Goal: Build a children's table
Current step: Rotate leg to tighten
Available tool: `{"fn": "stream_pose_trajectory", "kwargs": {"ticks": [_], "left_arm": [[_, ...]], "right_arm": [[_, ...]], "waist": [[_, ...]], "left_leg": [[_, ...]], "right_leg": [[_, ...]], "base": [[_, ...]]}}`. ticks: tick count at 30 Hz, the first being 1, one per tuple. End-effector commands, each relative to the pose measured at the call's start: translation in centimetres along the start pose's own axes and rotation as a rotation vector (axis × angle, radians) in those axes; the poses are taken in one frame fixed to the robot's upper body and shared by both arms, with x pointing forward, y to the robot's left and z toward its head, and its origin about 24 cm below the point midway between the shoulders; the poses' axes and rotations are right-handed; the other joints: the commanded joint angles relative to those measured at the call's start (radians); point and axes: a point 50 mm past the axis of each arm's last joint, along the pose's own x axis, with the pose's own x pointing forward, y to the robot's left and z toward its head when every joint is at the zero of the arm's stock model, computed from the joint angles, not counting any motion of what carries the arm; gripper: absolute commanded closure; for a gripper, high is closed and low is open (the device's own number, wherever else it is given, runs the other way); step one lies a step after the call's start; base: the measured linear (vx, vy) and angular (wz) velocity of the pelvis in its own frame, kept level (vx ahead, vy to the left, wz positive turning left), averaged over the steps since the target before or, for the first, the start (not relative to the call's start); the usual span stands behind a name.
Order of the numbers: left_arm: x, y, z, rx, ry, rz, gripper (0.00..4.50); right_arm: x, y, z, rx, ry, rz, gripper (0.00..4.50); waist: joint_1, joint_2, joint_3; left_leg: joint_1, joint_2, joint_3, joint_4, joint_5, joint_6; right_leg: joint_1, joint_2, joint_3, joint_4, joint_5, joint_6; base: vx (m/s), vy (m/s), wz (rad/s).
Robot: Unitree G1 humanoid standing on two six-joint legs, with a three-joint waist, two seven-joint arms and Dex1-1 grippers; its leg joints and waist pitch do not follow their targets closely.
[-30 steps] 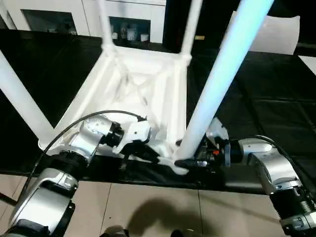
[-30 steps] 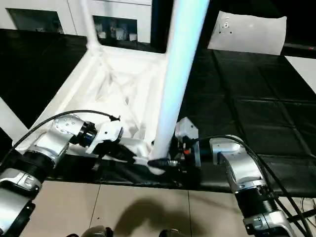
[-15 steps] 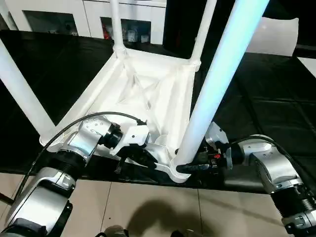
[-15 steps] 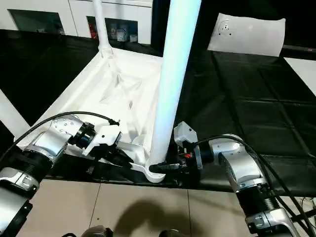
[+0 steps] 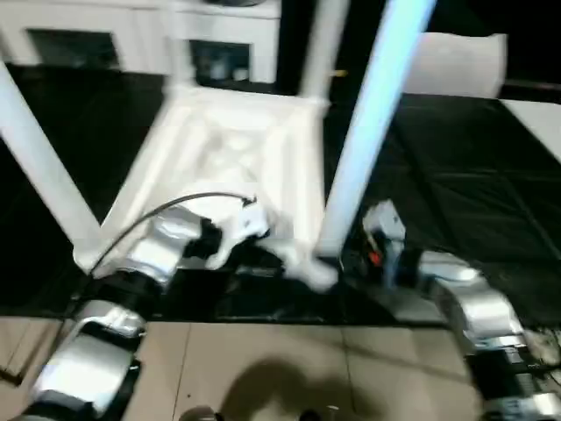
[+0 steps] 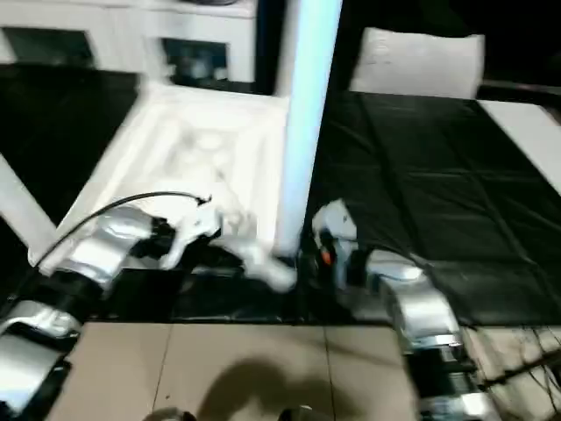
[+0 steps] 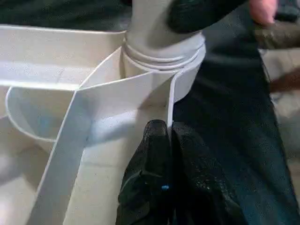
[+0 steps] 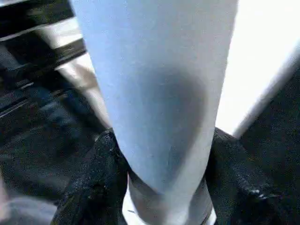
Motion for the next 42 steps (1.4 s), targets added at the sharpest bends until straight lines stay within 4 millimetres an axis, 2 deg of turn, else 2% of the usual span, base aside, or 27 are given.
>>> {"fn": "stream_pose_trajectory", "kwargs": {"ticks": [1,4,5,8,9,10,11,13,17,18,19,22,24,27,29,30,34,38,39,42], "left_arm": [[3.4,-0.5,3.4,-0.013,-0.127,0.054,4.5],[4.6,-0.3,4.7,-0.09,-0.192,0.152,4.5],[5.3,-0.3,5.5,-0.129,-0.22,0.22,4.5],[5.7,-0.3,5.9,-0.134,-0.221,0.256,4.5],[6.0,-0.5,6.0,-0.121,-0.209,0.261,4.5],[6.0,-0.6,6.0,-0.112,-0.204,0.259,4.5],[6.0,-0.7,5.9,-0.098,-0.197,0.248,4.5],[5.7,-0.7,5.5,-0.077,-0.17,0.241,4.5],[3.9,-0.1,3.8,-0.025,-0.106,0.223,4.5],[3.6,0.0,3.5,-0.023,-0.096,0.218,4.5],[3.2,0.1,3.2,-0.016,-0.087,0.212,4.5],[2.3,0.2,2.6,0.01,-0.067,0.175,4.5],[1.6,0.2,2.2,0.045,-0.057,0.132,4.5],[0.7,-0.1,1.7,0.097,-0.048,0.045,4.5],[0.1,-0.3,1.3,0.132,-0.037,-0.017,4.5],[-0.3,-0.5,1.0,0.145,-0.033,-0.074,4.5],[-1.0,-0.7,0.6,0.166,-0.016,-0.162,4.5],[-1.7,-0.9,0.2,0.195,0.025,-0.263,4.5],[-1.8,-1.0,0.2,0.205,0.036,-0.294,4.5],[-2.1,-1.2,0.2,0.222,0.051,-0.35,4.5]], "right_arm": [[3.8,3.9,-0.7,0.054,0.032,0.092,2.53],[5.3,4.3,-0.8,0.084,0.033,-0.013,2.54],[6.2,4.6,-0.6,0.108,0.035,-0.091,2.55],[6.7,4.7,-0.4,0.124,0.035,-0.138,2.55],[7.1,4.9,-0.1,0.132,0.014,-0.148,2.55],[7.1,4.8,0.1,0.133,0.0,-0.149,2.55],[7.0,4.7,0.3,0.129,-0.014,-0.152,2.0],[6.6,4.2,0.4,0.12,-0.027,-0.162,1.87],[4.9,2.9,0.4,0.067,-0.055,-0.134,1.66],[4.6,2.7,0.5,0.055,-0.062,-0.123,1.42],[4.2,2.5,0.6,0.045,-0.068,-0.105,1.38],[3.3,1.9,0.7,0.01,-0.072,-0.065,1.03],[2.5,1.4,0.8,-0.025,-0.069,-0.02,0.91],[1.3,0.8,1.1,-0.067,-0.061,0.058,0.71],[0.6,0.5,1.2,-0.107,-0.044,0.114,0.46],[0.0,0.4,1.2,-0.147,-0.019,0.174,0.46],[-1.0,0.4,1.2,-0.18,0.012,0.297,0.46],[-1.6,0.4,1.3,-0.168,0.029,0.407,0.46],[-1.8,0.4,1.3,-0.162,0.035,0.437,0.8],[-2.0,0.4,1.3,-0.155,0.048,0.488,0.8]], "waist": [[0.001,-0.006,-0.054],[-0.012,-0.005,-0.052],[-0.014,-0.003,-0.052],[-0.016,0.0,-0.053],[-0.016,0.002,-0.055],[-0.017,0.003,-0.055],[-0.016,0.002,-0.057],[-0.015,0.003,-0.058],[-0.013,0.002,-0.06],[-0.011,0.002,-0.063],[-0.009,0.001,-0.063],[-0.008,-0.001,-0.066],[-0.006,0.0,-0.068],[-0.007,0.002,-0.069],[-0.005,0.003,-0.071],[-0.005,0.005,-0.071],[0.003,0.006,-0.068],[0.019,0.005,-0.068],[0.022,0.004,-0.067],[0.03,0.002,-0.069]], "left_leg": [[0.007,0.03,-0.02,-0.069,-0.279,0.013],[0.001,0.027,-0.021,-0.071,-0.282,0.015],[0.004,0.028,-0.022,-0.072,-0.285,0.018],[0.008,0.028,-0.022,-0.074,-0.294,0.026],[0.009,0.03,-0.02,-0.074,-0.291,0.036],[0.005,0.031,-0.02,-0.078,-0.281,0.042],[0.003,0.032,-0.018,-0.078,-0.267,0.049],[0.002,0.033,-0.016,-0.077,-0.247,0.058],[-0.001,0.031,-0.013,-0.075,-0.243,0.068],[-0.003,0.032,-0.012,-0.074,-0.222,0.071],[-0.002,0.032,-0.009,-0.072,-0.198,0.079],[-0.01,0.029,-0.008,-0.071,-0.166,0.091],[-0.01,0.03,-0.007,-0.069,-0.142,0.099],[-0.01,0.034,-0.006,-0.068,-0.124,0.111],[-0.005,0.037,-0.006,-0.067,-0.116,0.116],[-0.005,0.039,-0.007,-0.067,-0.113,0.121],[0.002,0.044,-0.003,-0.068,-0.145,0.121],[0.003,0.047,-0.001,-0.069,-0.153,0.106],[0.001,0.047,0.0,-0.068,-0.152,0.105],[0.0,0.046,0.001,-0.067,-0.146,0.101]], "right_leg": [[0.034,-0.086,0.042,-0.122,-0.601,-0.07],[0.035,-0.085,0.039,-0.122,-0.593,-0.071],[0.034,-0.085,0.038,-0.124,-0.582,-0.075],[0.032,-0.083,0.041,-0.123,-0.537,-0.09],[0.03,-0.083,0.045,-0.122,-0.499,-0.1],[0.035,-0.082,0.046,-0.117,-0.459,-0.11],[0.037,-0.082,0.048,-0.113,-0.415,-0.119],[0.038,-0.081,0.051,-0.107,-0.365,-0.133],[0.041,-0.083,0.052,-0.109,-0.374,-0.139],[0.044,-0.084,0.053,-0.106,-0.346,-0.14],[0.042,-0.081,0.054,-0.101,-0.298,-0.152],[0.051,-0.081,0.052,-0.097,-0.276,-0.16],[0.052,-0.081,0.052,-0.095,-0.251,-0.163],[0.053,-0.078,0.052,-0.086,-0.172,-0.196],[0.052,-0.078,0.052,-0.08,-0.13,-0.215],[0.051,-0.077,0.052,-0.076,-0.1,-0.232],[0.046,-0.079,0.053,-0.077,-0.112,-0.253],[0.049,-0.08,0.052,-0.076,-0.135,-0.249],[0.049,-0.08,0.052,-0.074,-0.132,-0.247],[0.05,-0.082,0.051,-0.074,-0.138,-0.242]], "base": [[0.0,0.0,0.0],[0.0,0.0,0.0],[0.0,0.0,0.0],[0.0,0.0,0.0],[0.0,0.0,0.0],[0.0,0.0,0.0],[0.0,0.0,0.0],[0.0,0.0,0.0],[0.0,0.0,0.0],[0.0,0.0,0.0],[0.0,0.0,0.0],[0.0,0.0,0.0],[0.0,0.0,0.0],[0.0,0.0,0.0],[0.0,0.0,0.0],[0.0,0.0,0.0],[0.0,0.0,0.0],[0.0,0.0,0.0],[0.0,0.0,0.0],[0.0,0.0,0.0]]}}
